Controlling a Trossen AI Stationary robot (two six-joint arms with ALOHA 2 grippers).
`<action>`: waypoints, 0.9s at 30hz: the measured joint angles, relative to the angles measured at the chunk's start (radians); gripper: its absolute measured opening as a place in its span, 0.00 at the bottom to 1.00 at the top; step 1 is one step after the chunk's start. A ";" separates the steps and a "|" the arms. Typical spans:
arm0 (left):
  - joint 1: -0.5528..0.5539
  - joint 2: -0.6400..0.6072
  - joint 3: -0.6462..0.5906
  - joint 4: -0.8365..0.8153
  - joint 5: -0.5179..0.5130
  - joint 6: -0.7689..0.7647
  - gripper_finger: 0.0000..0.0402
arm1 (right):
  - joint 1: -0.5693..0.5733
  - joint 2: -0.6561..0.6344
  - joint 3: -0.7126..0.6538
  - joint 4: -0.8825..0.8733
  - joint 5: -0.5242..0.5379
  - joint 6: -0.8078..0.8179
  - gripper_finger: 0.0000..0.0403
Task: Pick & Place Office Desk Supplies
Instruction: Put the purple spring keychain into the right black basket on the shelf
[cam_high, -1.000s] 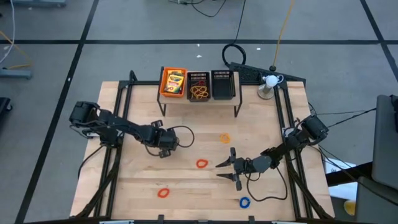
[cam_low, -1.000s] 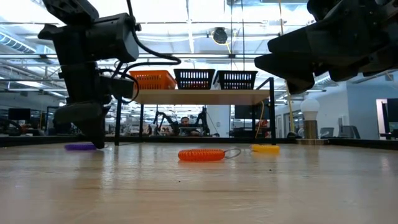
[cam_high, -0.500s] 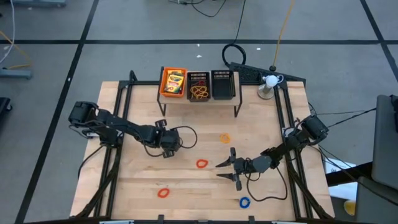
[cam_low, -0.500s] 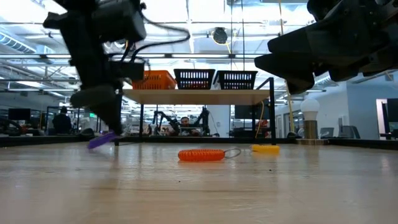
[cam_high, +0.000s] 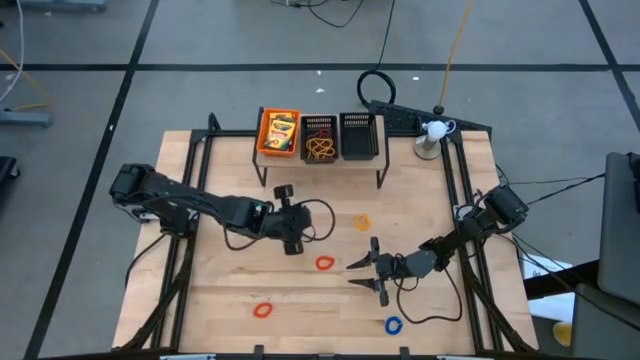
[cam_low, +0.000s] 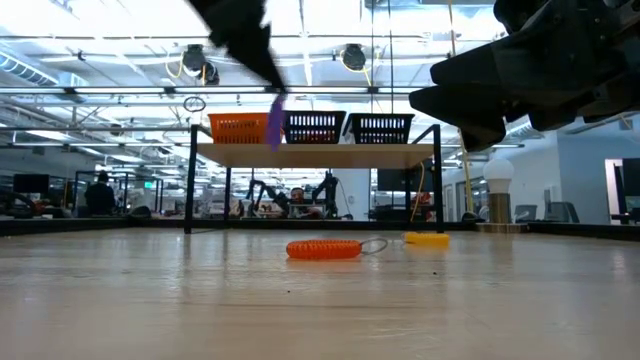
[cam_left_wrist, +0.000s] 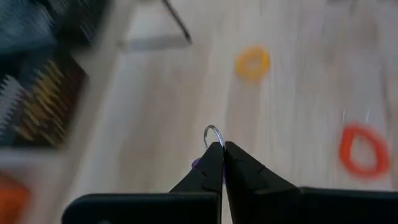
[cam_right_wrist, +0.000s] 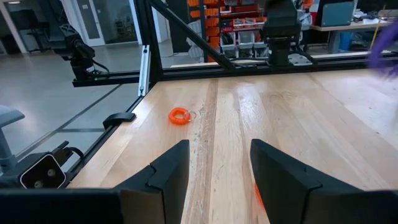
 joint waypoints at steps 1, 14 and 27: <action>-0.002 0.000 0.030 0.010 -0.012 0.025 0.00 | 0.000 0.000 0.000 0.000 0.000 0.000 0.40; 0.071 0.000 0.341 0.177 -0.041 0.346 0.00 | 0.000 0.000 0.000 -0.001 0.000 0.000 0.40; 0.375 0.000 0.393 0.409 0.309 0.257 0.00 | 0.000 0.000 0.000 -0.001 0.000 -0.001 0.40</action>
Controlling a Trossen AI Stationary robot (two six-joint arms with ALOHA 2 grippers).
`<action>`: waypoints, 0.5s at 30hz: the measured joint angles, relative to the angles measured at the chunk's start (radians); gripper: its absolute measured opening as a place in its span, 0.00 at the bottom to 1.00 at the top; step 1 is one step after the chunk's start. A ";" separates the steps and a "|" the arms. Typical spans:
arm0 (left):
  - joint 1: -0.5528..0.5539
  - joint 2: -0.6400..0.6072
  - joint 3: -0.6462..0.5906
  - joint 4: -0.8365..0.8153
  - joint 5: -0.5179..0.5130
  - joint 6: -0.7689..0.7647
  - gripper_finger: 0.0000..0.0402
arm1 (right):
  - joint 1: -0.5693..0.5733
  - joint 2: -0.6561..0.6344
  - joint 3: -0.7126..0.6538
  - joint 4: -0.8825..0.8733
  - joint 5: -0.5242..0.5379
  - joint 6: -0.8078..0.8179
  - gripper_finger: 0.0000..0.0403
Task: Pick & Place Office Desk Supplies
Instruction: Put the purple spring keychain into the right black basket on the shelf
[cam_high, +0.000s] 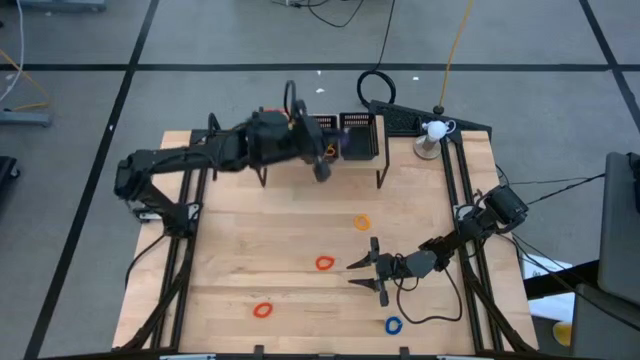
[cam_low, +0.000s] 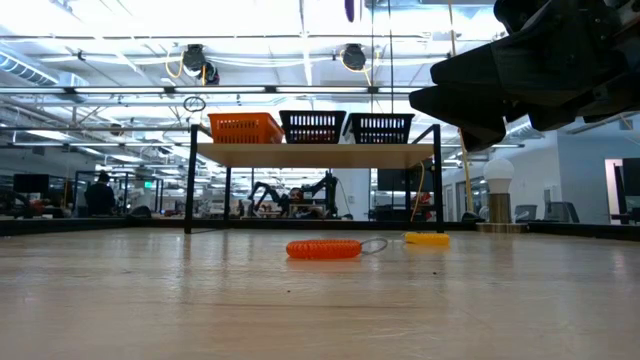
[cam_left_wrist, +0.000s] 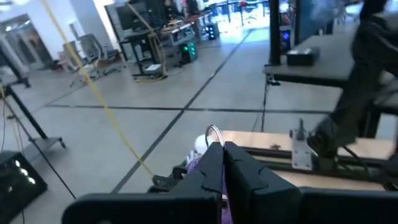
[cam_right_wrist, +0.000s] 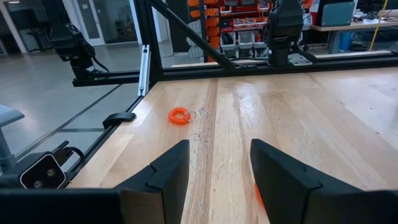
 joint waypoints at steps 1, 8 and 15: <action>0.019 0.000 0.000 0.003 0.016 -0.011 0.00 | 0.000 0.000 0.000 0.000 0.000 -0.003 0.40; 0.100 0.048 0.000 0.057 0.122 -0.083 0.00 | -0.003 0.000 0.000 0.000 -0.001 -0.025 0.40; 0.136 0.161 0.001 0.174 0.155 -0.085 0.00 | -0.014 0.000 0.000 -0.001 -0.002 -0.024 0.40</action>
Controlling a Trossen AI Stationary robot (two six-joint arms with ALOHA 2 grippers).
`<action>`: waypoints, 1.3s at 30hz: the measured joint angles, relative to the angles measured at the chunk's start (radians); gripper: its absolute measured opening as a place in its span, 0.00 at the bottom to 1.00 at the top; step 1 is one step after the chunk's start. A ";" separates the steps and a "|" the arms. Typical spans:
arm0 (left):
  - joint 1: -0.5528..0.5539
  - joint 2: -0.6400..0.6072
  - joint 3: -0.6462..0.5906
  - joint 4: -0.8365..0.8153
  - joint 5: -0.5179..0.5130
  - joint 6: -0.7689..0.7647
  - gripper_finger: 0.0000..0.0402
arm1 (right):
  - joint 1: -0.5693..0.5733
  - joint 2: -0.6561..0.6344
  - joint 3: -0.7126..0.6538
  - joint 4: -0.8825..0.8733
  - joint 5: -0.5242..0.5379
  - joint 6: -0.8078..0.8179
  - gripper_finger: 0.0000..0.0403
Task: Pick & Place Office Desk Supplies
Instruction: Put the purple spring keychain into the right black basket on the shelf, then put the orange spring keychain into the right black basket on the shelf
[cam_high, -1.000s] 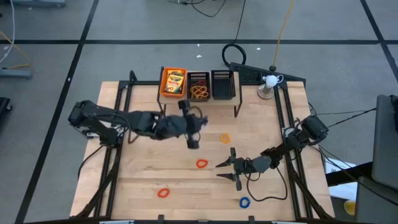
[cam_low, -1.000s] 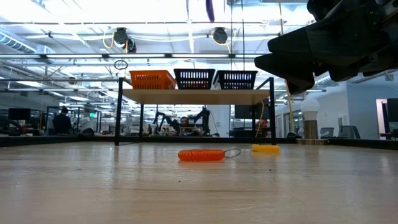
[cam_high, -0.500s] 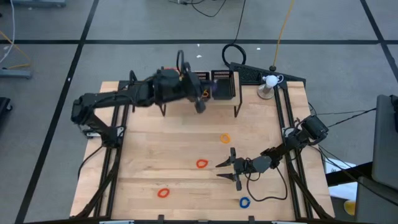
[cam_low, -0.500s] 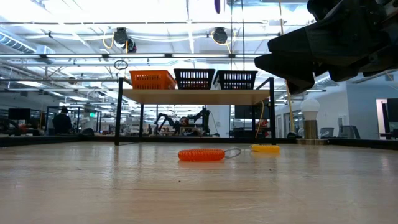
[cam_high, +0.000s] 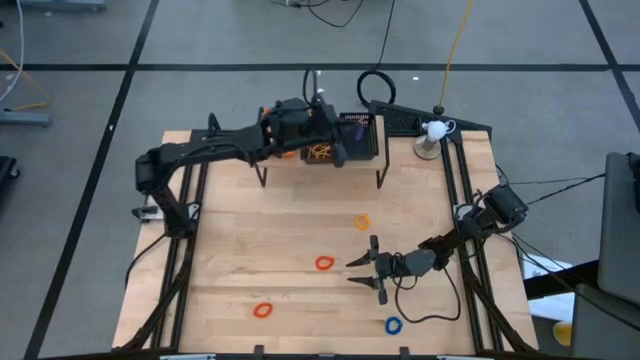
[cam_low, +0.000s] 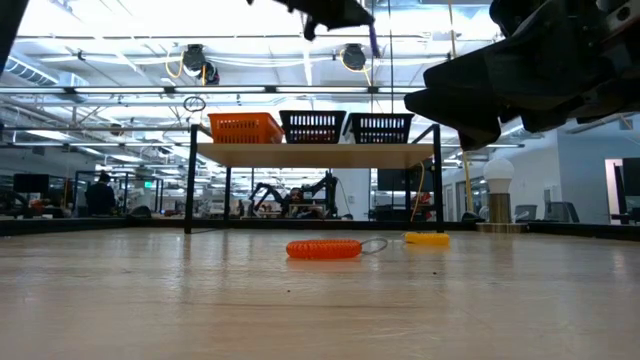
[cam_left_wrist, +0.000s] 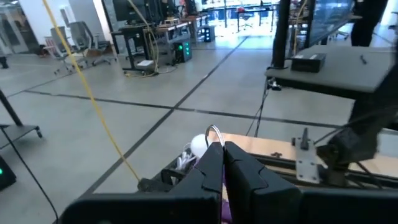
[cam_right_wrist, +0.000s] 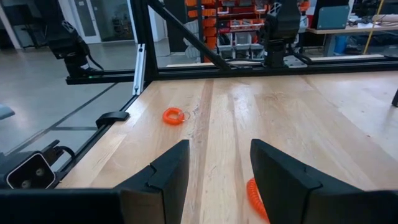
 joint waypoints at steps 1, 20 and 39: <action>0.009 0.014 0.000 0.012 0.006 -0.004 0.00 | 0.000 0.000 0.000 0.000 0.000 0.000 0.40; 0.142 0.182 -0.001 0.037 0.091 -0.070 0.00 | 0.000 0.000 0.000 -0.014 0.000 -0.002 0.40; 0.142 0.176 -0.001 0.008 0.140 -0.027 0.34 | 0.000 0.000 0.000 -0.015 0.000 -0.002 0.40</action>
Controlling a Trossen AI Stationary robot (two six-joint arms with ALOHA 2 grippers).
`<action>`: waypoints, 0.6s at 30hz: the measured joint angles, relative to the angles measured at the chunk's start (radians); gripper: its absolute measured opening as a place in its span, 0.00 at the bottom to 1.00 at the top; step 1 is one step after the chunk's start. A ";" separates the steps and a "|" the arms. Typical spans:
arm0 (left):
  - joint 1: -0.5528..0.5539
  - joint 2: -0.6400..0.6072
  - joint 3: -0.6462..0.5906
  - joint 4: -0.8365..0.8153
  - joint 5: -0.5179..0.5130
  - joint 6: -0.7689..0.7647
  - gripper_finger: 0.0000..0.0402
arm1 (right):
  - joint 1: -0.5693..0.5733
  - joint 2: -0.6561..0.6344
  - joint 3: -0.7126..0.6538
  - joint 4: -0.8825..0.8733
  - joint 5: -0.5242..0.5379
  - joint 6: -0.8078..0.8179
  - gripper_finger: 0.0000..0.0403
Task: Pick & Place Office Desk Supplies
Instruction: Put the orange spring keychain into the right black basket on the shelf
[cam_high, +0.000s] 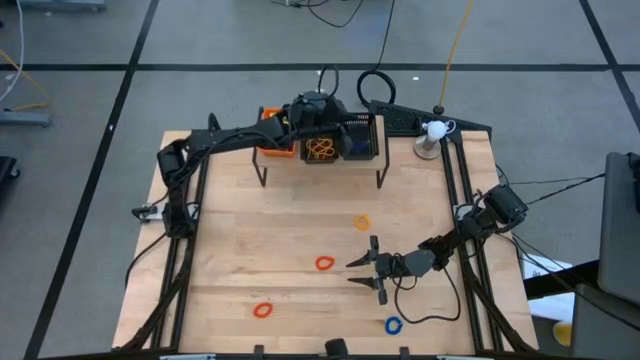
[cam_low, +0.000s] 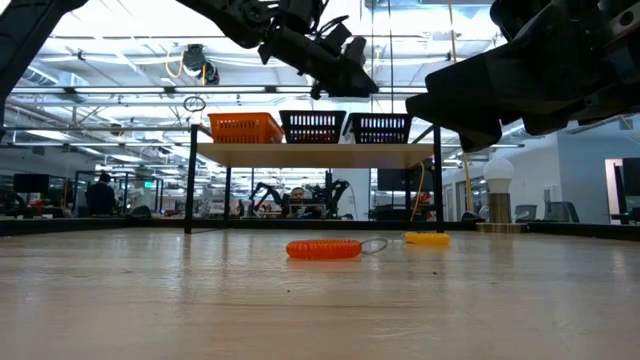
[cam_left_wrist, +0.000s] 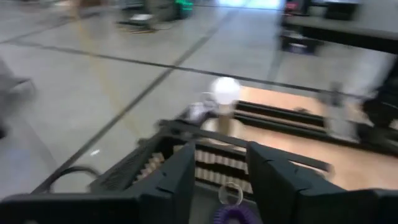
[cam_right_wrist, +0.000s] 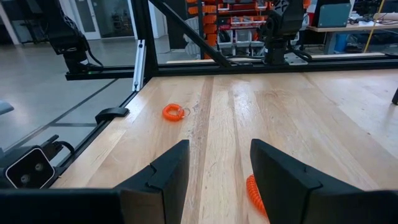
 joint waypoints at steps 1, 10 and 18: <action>0.000 -0.006 0.000 -0.006 0.043 0.015 0.36 | 0.000 0.000 0.000 -0.001 0.000 0.000 0.40; -0.111 -0.188 0.000 -0.333 0.217 0.183 0.33 | 0.000 0.000 0.000 -0.058 -0.001 0.025 0.40; -0.418 -0.290 0.000 -0.814 -0.002 0.190 0.30 | 0.002 0.000 0.000 -0.059 -0.001 0.026 0.40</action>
